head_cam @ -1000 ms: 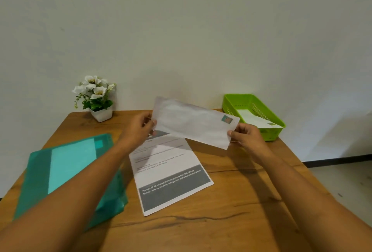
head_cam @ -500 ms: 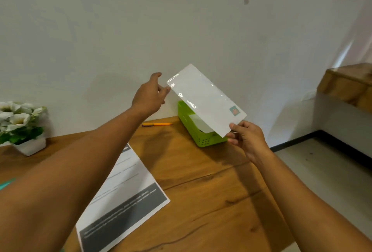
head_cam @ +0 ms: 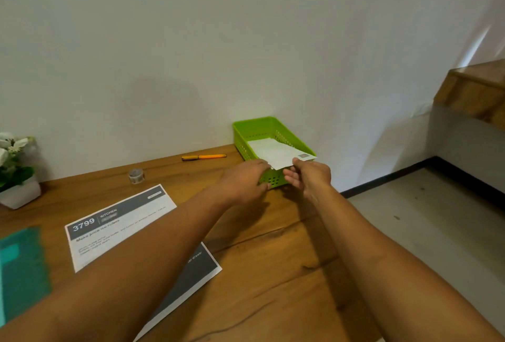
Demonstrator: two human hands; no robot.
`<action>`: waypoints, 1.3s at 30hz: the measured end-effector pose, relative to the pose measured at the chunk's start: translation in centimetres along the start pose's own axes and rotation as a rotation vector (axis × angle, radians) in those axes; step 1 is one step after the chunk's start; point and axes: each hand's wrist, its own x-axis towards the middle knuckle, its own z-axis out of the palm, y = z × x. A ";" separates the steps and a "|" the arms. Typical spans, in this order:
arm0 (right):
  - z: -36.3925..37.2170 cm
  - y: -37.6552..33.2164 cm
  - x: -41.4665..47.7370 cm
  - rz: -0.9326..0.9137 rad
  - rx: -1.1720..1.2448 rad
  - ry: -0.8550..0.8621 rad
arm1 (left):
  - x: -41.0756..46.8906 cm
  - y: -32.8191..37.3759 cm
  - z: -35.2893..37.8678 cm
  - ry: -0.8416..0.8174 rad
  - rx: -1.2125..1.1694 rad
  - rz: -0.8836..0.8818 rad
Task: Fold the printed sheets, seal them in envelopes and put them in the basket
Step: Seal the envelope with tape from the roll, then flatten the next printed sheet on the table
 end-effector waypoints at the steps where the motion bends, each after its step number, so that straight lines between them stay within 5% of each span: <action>1: 0.0 0.2 0.1 -0.007 -0.039 0.013 | -0.1 -0.1 0.1 0.006 -0.001 0.004; 13: 1.3 1.3 -2.0 -0.107 -0.243 -0.064 | -3.4 -2.6 -0.7 0.060 -0.108 -0.017; 26: 12.3 10.0 -12.5 -0.247 -0.587 -0.555 | -24.0 -14.5 -1.0 0.193 -0.093 -0.619; 30: 14.6 12.0 -15.0 -0.429 -0.887 -0.692 | -27.0 -16.1 0.1 0.041 0.083 -0.709; 34: 15.5 13.6 -16.2 -0.822 -1.208 -0.749 | -26.7 -16.2 1.1 -0.093 0.107 -0.569; 39: 14.9 16.0 -15.3 -0.994 -1.451 -1.002 | -25.9 -14.7 2.7 -0.094 0.144 -0.468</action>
